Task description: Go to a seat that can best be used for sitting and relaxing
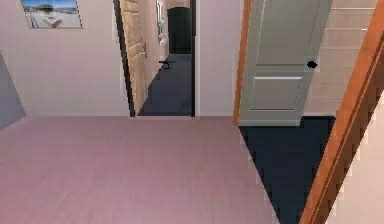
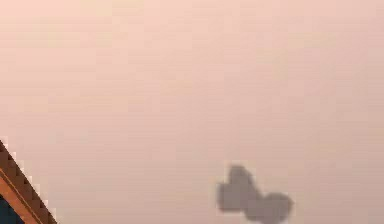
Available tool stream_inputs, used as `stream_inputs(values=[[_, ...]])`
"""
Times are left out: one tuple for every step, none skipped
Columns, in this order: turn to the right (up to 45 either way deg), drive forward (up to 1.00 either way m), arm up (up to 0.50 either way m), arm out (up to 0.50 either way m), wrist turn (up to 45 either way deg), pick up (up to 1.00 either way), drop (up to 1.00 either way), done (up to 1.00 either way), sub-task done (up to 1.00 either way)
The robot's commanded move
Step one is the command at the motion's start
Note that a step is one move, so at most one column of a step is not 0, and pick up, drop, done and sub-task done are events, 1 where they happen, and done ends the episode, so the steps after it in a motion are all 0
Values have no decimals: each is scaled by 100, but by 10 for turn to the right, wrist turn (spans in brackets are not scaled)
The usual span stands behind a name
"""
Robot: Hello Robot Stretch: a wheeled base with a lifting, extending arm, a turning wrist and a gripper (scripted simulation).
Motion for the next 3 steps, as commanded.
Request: stream_inputs(values=[[-60, 0, 0, 0, 0, 0, 0, 0, 0], [0, 100, 0, 0, 0, 0, 0, 0, 0], [0, 100, 0, 0, 0, 0, 0, 0, 0]])
